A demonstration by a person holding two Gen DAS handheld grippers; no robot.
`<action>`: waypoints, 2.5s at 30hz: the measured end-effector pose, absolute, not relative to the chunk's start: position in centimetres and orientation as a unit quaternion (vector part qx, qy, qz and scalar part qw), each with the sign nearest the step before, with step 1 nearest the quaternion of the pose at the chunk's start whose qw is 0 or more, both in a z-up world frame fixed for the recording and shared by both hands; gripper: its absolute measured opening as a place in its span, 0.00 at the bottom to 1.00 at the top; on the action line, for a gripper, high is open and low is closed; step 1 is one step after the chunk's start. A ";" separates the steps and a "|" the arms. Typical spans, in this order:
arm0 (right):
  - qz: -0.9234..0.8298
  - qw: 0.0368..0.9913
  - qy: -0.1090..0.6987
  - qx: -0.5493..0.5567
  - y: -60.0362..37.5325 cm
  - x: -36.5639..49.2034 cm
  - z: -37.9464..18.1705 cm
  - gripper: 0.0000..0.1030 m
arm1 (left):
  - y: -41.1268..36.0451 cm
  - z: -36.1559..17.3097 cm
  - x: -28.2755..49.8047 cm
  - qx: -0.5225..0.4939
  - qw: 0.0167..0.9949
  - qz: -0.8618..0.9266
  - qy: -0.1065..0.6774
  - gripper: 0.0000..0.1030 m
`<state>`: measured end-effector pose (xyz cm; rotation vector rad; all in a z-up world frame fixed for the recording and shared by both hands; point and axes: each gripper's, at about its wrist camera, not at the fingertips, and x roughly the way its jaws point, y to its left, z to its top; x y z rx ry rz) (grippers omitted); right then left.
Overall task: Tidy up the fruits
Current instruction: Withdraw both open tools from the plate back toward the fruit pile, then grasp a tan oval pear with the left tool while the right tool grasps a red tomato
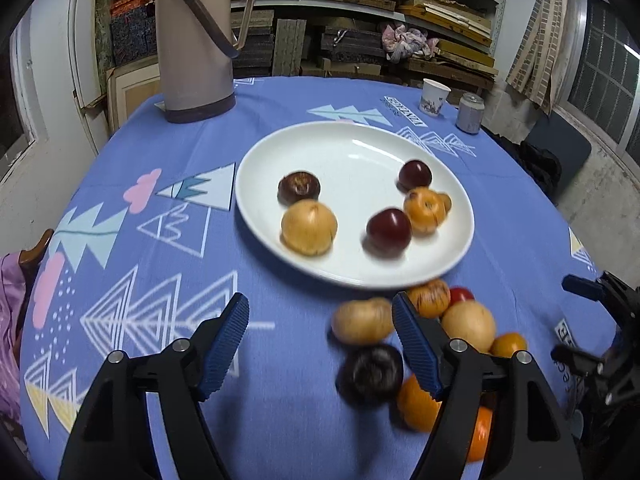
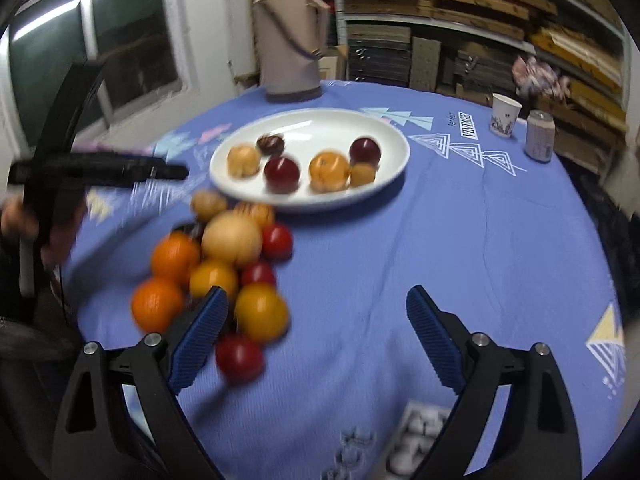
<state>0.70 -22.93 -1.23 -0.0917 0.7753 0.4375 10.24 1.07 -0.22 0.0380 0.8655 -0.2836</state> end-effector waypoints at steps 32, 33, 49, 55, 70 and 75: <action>0.269 0.864 0.416 -0.088 -19.0 -1.3 -5.2 0.30 | 1.8 -3.6 8.6 -0.050 0.860 -0.174 0.477 0.73; 0.269 0.864 0.416 -0.086 -19.1 -1.3 -5.2 0.30 | 1.9 -3.7 8.8 -0.058 0.857 -0.176 0.481 0.73; 0.270 0.865 0.415 -0.076 -19.3 -1.1 -5.4 0.30 | 0.5 -3.1 11.5 -0.072 0.858 -0.164 0.481 0.73; 0.273 0.865 0.414 -0.070 -19.5 -1.0 -5.4 0.30 | -1.0 -5.0 12.9 -0.026 0.854 -0.162 0.494 0.57; 0.263 0.871 0.408 -0.071 -20.5 -1.3 -4.5 0.29 | 0.0 -3.3 11.8 -0.011 0.877 -0.161 0.452 0.43; 0.256 0.877 0.400 -0.070 -21.0 -1.5 -3.7 0.29 | 0.8 -2.4 11.0 -0.012 0.883 -0.156 0.443 0.43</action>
